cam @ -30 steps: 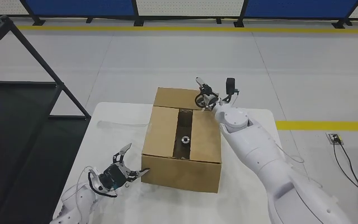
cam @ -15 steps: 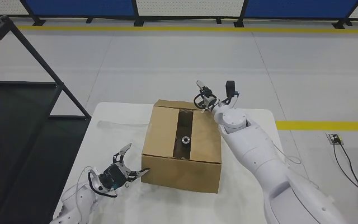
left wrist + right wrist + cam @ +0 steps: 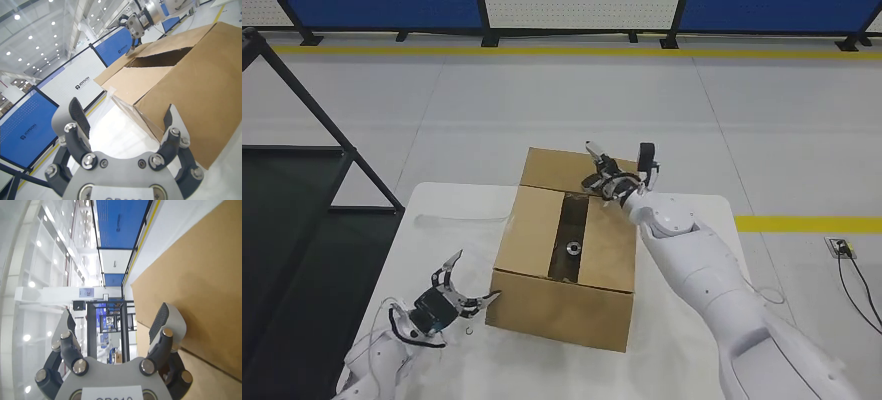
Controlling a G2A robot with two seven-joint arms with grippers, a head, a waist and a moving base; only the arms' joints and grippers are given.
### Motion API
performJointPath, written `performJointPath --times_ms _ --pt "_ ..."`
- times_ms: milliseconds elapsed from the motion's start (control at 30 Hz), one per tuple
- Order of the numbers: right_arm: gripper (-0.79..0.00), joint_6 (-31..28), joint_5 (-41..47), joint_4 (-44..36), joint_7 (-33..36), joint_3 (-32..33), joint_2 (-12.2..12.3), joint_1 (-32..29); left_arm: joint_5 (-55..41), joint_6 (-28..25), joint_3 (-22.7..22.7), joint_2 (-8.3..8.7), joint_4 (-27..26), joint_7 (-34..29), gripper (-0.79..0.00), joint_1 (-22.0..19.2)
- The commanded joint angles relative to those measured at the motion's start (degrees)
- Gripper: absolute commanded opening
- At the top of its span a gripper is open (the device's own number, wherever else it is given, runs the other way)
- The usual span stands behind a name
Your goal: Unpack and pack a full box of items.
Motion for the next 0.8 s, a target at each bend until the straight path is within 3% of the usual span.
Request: performJointPath --times_ms 0,100,200,333,467,767 --pt "0.0 -0.3 0.4 -0.3 5.4 0.8 0.6 -0.4 -2.2 -0.9 -0.6 0.11 -0.5 1.6 0.0 0.5" --pt "0.0 0.9 0.3 -1.5 10.3 1.7 1.3 -1.0 -3.6 -2.5 -1.6 0.41 -0.9 3.2 0.0 1.0" --pt "0.0 2.4 -0.6 -2.6 14.0 2.2 2.1 -1.3 -6.3 -1.2 -2.7 0.39 -0.1 0.1 0.0 0.8" --pt "0.0 5.1 -2.7 -4.0 18.8 2.5 3.0 -2.0 -8.6 5.7 -2.9 -0.16 2.1 -10.5 0.0 -0.9" --pt "0.0 8.7 -4.2 -5.1 20.5 2.9 3.6 -2.5 -7.7 10.2 0.2 -0.95 3.8 -18.1 0.0 -3.4" --pt "0.0 8.7 -4.3 -5.1 20.0 2.9 3.7 -2.7 -6.6 7.9 5.2 -1.72 7.1 -17.7 0.0 -7.4"
